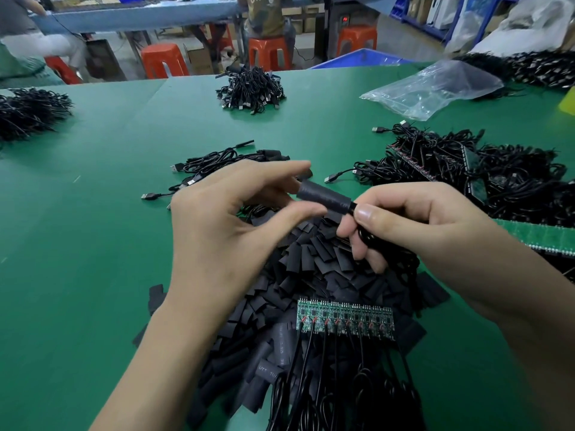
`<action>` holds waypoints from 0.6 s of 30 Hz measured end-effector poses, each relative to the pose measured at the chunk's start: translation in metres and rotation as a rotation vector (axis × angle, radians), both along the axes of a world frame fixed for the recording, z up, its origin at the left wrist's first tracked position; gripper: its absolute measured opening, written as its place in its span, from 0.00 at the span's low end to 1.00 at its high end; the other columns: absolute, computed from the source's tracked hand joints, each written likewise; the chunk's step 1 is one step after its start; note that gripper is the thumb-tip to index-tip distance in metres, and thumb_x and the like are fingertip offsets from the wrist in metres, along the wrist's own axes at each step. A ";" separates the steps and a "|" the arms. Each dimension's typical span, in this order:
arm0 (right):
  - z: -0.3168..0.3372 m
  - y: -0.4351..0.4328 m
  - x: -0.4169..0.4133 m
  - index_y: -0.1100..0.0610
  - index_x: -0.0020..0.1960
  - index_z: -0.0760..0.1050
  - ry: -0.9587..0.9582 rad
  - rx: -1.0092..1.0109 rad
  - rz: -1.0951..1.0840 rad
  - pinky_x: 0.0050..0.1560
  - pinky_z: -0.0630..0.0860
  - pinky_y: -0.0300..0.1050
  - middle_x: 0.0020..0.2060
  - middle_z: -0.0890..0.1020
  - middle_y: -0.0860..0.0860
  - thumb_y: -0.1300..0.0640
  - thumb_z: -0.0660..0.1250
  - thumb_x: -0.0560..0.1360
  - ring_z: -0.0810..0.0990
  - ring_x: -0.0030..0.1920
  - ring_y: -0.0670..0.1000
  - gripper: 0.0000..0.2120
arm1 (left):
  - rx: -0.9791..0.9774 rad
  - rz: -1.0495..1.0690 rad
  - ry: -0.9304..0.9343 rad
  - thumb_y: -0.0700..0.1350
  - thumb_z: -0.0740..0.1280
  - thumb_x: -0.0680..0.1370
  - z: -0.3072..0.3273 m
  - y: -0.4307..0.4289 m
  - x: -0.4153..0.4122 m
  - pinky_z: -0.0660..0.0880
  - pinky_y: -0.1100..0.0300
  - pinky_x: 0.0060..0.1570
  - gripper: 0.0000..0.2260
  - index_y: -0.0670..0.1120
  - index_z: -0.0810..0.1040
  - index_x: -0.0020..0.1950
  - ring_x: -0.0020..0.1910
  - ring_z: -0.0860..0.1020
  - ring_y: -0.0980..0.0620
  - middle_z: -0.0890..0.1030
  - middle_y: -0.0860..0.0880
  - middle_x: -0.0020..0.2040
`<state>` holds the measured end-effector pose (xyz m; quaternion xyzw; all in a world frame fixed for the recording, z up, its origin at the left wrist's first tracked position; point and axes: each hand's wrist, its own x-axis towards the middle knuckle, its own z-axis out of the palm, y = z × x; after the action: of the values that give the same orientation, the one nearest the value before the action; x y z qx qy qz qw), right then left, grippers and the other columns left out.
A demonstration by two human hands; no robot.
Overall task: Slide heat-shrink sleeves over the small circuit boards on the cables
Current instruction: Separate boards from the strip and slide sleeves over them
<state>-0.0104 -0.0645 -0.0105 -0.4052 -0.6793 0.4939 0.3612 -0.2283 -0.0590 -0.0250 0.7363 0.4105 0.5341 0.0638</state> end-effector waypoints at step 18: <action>-0.007 -0.001 -0.008 0.56 0.43 0.85 0.066 -0.061 -0.084 0.38 0.77 0.35 0.34 0.85 0.54 0.59 0.64 0.83 0.81 0.32 0.48 0.14 | -0.093 0.027 -0.109 0.45 0.78 0.74 -0.004 -0.001 0.010 0.80 0.67 0.50 0.11 0.50 0.85 0.56 0.46 0.85 0.63 0.85 0.59 0.48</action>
<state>-0.0179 -0.0659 -0.0173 -0.4278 -0.6339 0.5120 0.3912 -0.2179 -0.0602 -0.0291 0.6970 0.4404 0.5545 0.1129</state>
